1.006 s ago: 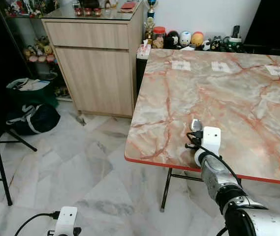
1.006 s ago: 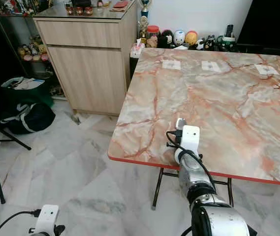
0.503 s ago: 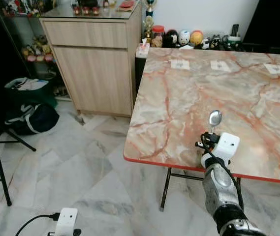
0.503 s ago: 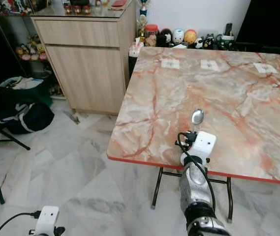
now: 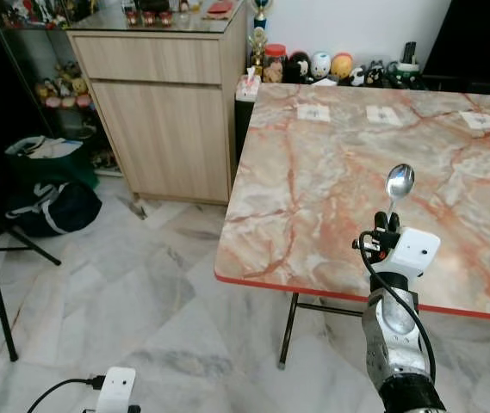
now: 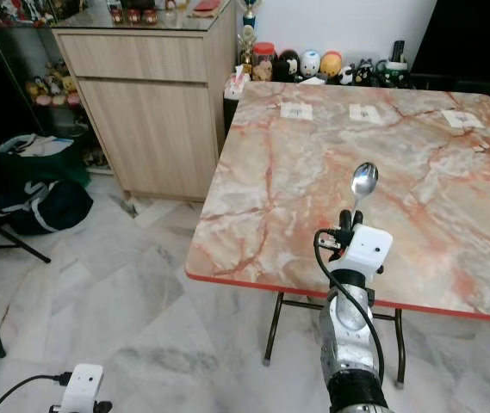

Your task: Setting the table

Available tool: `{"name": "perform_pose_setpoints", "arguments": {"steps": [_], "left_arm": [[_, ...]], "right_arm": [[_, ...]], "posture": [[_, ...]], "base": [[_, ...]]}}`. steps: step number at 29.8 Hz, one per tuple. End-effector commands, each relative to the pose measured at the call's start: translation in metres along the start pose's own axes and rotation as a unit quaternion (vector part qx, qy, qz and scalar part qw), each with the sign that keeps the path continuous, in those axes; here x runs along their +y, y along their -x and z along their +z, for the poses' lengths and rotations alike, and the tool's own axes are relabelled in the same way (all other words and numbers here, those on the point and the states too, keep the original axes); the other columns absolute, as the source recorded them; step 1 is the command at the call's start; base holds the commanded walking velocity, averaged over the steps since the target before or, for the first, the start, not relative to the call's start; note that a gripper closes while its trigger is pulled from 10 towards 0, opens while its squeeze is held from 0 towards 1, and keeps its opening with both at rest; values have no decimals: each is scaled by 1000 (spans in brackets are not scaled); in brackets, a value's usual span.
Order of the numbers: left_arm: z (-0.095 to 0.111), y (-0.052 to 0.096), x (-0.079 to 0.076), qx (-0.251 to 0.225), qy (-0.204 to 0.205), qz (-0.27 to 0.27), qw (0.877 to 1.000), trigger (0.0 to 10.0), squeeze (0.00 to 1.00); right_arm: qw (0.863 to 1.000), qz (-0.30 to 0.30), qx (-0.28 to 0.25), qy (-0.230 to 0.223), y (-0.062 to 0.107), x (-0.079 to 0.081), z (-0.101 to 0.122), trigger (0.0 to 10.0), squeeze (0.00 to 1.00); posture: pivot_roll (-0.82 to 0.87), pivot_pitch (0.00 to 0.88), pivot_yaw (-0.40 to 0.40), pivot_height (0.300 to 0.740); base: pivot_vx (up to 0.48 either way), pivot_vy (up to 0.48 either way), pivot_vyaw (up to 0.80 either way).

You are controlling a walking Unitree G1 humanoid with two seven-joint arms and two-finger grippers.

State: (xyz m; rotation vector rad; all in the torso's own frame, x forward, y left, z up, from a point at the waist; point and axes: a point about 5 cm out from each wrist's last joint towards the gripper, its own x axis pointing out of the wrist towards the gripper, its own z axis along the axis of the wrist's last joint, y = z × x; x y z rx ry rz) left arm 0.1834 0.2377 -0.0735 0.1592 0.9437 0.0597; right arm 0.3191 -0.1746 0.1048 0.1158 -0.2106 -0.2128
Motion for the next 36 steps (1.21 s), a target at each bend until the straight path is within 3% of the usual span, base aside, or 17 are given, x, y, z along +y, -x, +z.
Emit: {"name": "perform_pose_setpoints", "arguments": {"steps": [1, 36], "left_arm": [[-5, 0, -2, 13, -12, -1, 1000, 10000, 0], [-3, 0, 0, 13, -16, 0, 1000, 10000, 0]], "right_arm": [[1000, -2, -13, 10, 0, -3, 5, 10000, 0], [1000, -14, -2, 22, -1, -5, 9, 10000, 0]], "posture": [[84, 5, -23, 740], [75, 8, -12, 740]], "base": [[0, -480, 0], [0, -480, 0]]}}
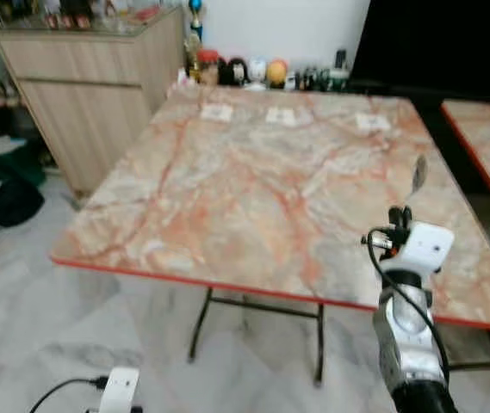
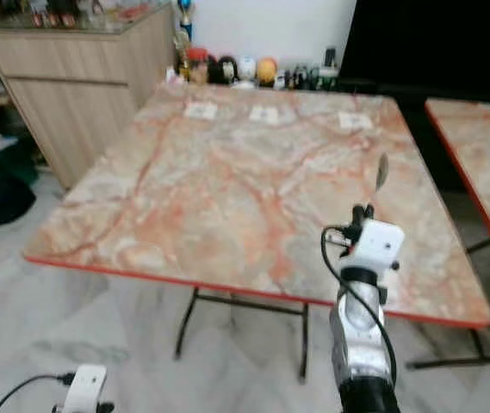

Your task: Setting the table

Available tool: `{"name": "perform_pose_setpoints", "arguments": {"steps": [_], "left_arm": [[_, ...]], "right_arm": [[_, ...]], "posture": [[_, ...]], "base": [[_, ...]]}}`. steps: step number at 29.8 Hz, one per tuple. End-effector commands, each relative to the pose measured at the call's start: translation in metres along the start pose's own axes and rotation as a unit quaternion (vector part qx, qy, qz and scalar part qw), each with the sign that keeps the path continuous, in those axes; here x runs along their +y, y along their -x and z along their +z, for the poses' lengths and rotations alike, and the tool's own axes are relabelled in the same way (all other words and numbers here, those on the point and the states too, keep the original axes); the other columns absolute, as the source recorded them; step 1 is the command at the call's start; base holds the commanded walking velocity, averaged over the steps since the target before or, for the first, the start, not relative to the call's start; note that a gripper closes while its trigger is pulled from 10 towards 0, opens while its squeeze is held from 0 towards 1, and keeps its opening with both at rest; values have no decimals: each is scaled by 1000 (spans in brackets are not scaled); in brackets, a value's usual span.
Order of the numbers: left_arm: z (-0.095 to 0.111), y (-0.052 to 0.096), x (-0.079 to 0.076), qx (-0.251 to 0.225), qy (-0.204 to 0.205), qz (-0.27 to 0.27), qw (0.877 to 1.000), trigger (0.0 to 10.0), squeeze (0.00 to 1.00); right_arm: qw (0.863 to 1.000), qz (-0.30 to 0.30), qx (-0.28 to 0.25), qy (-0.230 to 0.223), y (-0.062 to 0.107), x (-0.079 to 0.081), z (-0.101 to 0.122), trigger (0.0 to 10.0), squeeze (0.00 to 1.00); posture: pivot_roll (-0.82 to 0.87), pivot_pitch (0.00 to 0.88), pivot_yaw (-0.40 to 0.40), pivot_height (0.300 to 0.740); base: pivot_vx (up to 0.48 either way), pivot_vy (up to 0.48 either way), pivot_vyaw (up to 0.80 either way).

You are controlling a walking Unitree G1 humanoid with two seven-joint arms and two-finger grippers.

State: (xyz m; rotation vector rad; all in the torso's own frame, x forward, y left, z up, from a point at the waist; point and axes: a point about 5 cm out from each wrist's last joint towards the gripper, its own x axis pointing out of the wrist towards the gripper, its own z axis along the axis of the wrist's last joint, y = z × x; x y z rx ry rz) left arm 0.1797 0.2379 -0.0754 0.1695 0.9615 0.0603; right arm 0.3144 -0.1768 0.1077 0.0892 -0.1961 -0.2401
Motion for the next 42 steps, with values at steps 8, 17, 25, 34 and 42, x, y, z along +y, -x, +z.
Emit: {"name": "perform_pose_setpoints", "arguments": {"steps": [8, 17, 25, 34, 42], "left_arm": [[2, -1, -2, 4, -15, -5, 1000, 10000, 0], [1, -1, -1, 4, -17, -4, 1000, 10000, 0], [2, -1, -1, 3, -17, -3, 1000, 10000, 0], [3, -1, -1, 3, -15, 0, 1000, 10000, 0], [0, 0, 1, 6, -14, 1, 1000, 10000, 0]], "right_arm": [[1000, -10, -13, 7, -5, -6, 9, 10000, 0], [1000, -11, -15, 7, -5, -6, 9, 10000, 0], [1000, -15, -18, 9, -9, -8, 12, 10000, 0], [1000, -19, -22, 8, -10, -10, 13, 10000, 0], [999, -36, -38, 7, -9, -16, 18, 10000, 0]], "posture": [[59, 0, -10, 740], [60, 0, -9, 740], [61, 0, -11, 740], [61, 0, -12, 740], [61, 0, -11, 740]], "base": [[0, -480, 0], [0, -480, 0], [0, -480, 0], [0, -480, 0], [0, -480, 0]]}}
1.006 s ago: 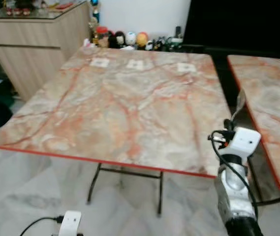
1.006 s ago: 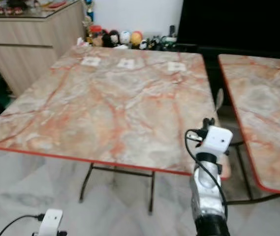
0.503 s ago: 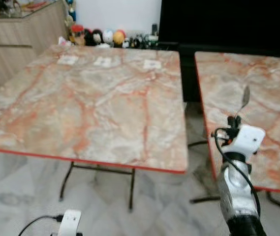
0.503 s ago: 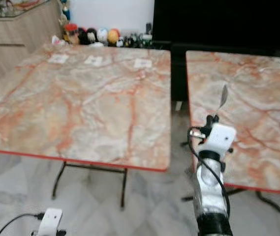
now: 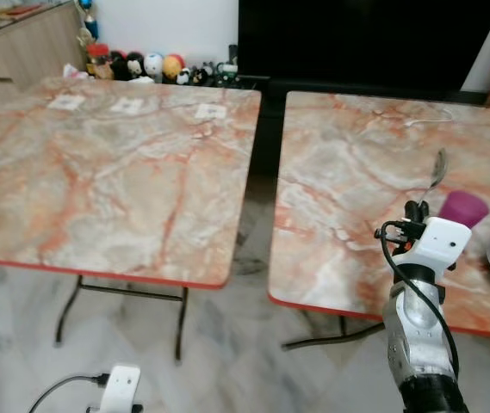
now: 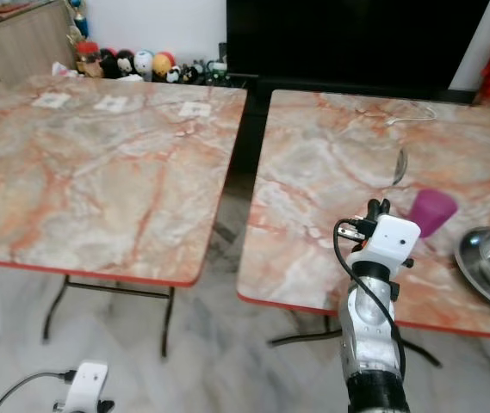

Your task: Setting the table

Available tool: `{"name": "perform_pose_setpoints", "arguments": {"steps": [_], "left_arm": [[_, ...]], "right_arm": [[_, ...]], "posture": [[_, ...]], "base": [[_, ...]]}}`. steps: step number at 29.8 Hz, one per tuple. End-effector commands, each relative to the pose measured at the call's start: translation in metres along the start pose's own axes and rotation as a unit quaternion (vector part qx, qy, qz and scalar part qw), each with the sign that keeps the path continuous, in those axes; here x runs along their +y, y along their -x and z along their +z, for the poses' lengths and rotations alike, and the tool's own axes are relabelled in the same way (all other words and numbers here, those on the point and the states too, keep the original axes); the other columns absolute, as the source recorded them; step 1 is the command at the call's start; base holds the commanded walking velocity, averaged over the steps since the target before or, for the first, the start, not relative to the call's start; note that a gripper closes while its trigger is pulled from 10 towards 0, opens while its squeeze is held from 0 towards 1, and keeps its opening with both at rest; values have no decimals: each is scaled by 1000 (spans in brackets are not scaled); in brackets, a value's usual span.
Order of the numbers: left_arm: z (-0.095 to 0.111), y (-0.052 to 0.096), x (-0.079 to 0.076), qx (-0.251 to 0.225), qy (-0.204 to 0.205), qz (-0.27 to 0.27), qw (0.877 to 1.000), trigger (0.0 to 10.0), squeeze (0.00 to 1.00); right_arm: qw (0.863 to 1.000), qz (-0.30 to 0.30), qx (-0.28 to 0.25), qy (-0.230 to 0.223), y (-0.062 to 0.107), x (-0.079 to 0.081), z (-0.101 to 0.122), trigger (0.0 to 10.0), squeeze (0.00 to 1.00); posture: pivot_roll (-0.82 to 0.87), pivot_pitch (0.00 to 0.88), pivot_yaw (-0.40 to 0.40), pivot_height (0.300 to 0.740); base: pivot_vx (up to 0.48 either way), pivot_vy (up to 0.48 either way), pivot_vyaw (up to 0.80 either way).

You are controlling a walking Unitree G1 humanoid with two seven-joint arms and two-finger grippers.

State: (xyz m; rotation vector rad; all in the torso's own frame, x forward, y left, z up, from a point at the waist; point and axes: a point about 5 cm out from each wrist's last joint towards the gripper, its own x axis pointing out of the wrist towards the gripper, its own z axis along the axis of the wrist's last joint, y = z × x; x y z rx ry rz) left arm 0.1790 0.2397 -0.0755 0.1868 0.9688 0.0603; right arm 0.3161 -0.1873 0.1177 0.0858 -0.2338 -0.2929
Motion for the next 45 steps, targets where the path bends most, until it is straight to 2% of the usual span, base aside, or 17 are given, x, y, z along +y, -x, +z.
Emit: {"name": "perform_pose_setpoints", "arguments": {"steps": [1, 27, 45], "left_arm": [[1, 0, -1, 2, -6, -2, 1000, 10000, 0], [2, -1, -2, 0, -2, -4, 1000, 10000, 0], [4, -1, 1, -6, 14, 2, 1000, 10000, 0]], "right_arm": [[1000, -13, -26, 4, -4, -8, 10, 10000, 0], [998, -47, -38, 21, -8, -27, 15, 10000, 0], [997, -58, -39, 23, -10, -33, 17, 10000, 0]], "posture": [[61, 0, -11, 740], [57, 0, -13, 740], [58, 0, -14, 740]], "base": [[0, -480, 0], [0, -472, 0], [0, 0, 0]]}}
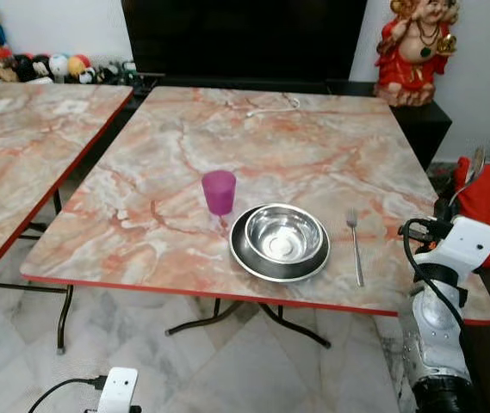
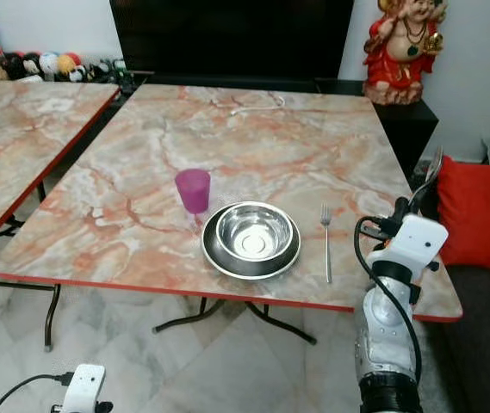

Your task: Setting the table

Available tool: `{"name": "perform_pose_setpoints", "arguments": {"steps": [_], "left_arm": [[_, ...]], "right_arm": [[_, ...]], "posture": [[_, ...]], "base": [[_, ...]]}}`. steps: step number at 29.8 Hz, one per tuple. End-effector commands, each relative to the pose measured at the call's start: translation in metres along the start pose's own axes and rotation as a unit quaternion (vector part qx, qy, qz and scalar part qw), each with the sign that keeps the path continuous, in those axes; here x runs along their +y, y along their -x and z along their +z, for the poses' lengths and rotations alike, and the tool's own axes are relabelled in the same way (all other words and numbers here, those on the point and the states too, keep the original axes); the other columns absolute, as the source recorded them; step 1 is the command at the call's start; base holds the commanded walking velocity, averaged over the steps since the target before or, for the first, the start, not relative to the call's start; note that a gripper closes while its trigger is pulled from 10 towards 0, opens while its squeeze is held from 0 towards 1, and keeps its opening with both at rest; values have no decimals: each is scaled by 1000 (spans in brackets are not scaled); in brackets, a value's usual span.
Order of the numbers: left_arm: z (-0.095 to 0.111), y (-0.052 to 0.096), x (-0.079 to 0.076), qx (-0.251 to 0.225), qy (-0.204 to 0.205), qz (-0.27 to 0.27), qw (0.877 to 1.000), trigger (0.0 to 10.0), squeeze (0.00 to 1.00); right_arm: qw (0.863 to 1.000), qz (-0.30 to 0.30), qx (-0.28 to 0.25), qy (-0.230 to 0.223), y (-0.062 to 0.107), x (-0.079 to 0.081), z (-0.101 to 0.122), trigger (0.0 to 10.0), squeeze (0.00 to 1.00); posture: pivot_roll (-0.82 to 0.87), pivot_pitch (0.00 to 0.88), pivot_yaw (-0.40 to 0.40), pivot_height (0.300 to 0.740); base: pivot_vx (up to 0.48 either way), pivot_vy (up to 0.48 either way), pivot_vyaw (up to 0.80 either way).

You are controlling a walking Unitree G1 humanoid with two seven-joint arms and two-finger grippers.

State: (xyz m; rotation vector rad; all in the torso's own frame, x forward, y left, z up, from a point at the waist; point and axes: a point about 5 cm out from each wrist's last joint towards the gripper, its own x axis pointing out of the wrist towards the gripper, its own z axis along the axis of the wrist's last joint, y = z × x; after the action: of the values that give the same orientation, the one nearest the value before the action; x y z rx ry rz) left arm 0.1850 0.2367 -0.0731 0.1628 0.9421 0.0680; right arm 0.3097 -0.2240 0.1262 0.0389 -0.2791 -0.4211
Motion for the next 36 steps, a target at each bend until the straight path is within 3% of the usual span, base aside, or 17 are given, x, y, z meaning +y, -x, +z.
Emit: {"name": "perform_pose_setpoints", "arguments": {"steps": [1, 20, 36], "left_arm": [[-3, 1, 3, 7, 2, 3, 1000, 10000, 0], [-1, 0, 2, 5, 0, 0, 1000, 10000, 0], [2, 0, 2, -6, 7, -2, 1000, 10000, 0]], "right_arm": [[1000, 1, -10, -5, -3, 3, 5, 10000, 0], [1000, 10, -10, -19, -3, 15, 7, 10000, 0], [1000, -1, -24, -11, -11, 4, 15, 10000, 0]], "posture": [[58, 0, -14, 740], [59, 0, -13, 740], [52, 0, -10, 740]], "base": [[0, 0, 0], [212, 0, 0], [31, 0, 0]]}}
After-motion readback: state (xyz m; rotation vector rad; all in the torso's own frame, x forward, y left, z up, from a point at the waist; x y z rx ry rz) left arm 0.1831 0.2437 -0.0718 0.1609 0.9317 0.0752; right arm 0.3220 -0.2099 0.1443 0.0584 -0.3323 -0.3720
